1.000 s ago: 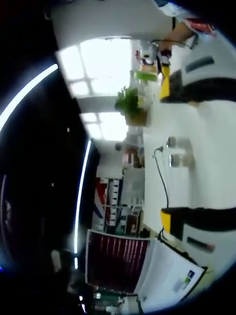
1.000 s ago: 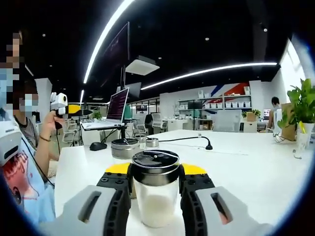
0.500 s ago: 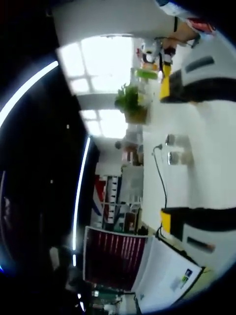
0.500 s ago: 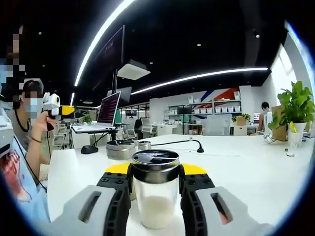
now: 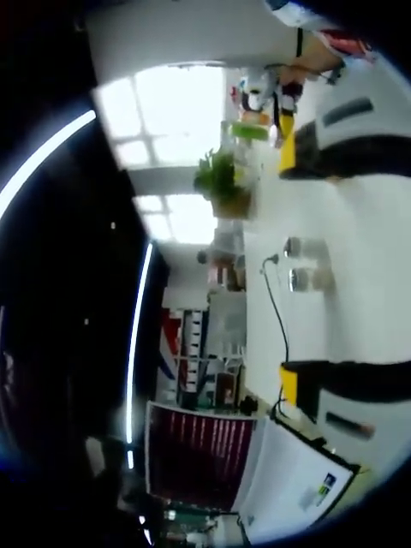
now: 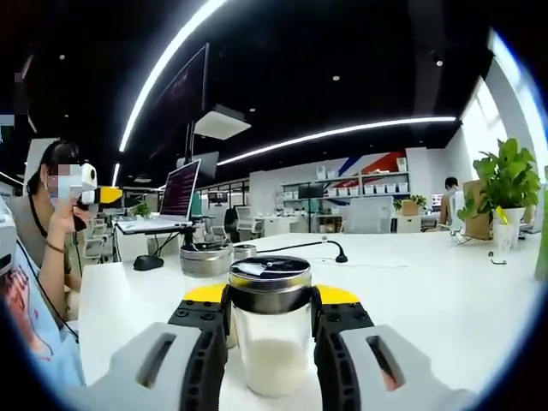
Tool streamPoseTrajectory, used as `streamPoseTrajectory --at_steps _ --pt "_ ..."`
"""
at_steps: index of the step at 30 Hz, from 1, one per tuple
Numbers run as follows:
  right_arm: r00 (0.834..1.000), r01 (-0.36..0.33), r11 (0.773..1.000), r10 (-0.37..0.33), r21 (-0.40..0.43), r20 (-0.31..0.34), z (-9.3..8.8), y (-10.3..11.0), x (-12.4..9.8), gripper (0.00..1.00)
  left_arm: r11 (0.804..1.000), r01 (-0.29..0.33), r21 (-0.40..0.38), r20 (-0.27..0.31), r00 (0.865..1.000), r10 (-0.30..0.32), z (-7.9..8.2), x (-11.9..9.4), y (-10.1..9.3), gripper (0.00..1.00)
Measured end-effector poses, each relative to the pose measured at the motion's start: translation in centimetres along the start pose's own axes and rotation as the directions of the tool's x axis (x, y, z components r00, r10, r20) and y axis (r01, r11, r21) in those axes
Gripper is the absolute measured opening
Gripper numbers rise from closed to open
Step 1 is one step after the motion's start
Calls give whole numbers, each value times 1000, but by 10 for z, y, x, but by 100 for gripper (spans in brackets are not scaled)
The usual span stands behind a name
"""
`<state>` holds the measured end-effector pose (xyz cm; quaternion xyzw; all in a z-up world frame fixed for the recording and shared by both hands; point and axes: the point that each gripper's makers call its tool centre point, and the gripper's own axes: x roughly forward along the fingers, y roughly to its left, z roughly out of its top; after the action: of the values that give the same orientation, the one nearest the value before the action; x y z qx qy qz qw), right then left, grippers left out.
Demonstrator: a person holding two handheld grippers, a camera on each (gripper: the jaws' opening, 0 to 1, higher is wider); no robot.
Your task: Rotate the seasoning bottle until the label or dispensing opening points toward the visible target arrow and the bottle remains upright within the marked orientation range
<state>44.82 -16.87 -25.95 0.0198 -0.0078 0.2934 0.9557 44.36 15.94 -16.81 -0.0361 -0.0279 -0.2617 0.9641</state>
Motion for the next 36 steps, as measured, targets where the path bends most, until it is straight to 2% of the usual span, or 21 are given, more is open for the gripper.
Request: streamPoseTrajectory --at_steps 12,17,36 --pt "998 58 998 -58 23 19 -3 0 0 37 1000 13 9 -13 1000 -13 -3 4 -7 92" --pt "994 103 995 -103 3 43 -4 0 0 37 1000 12 9 -16 1000 -12 -5 5 -7 92" --pt "976 209 978 -209 12 61 -4 -1 2 37 999 20 26 -18 1000 -19 -4 3 -11 91"
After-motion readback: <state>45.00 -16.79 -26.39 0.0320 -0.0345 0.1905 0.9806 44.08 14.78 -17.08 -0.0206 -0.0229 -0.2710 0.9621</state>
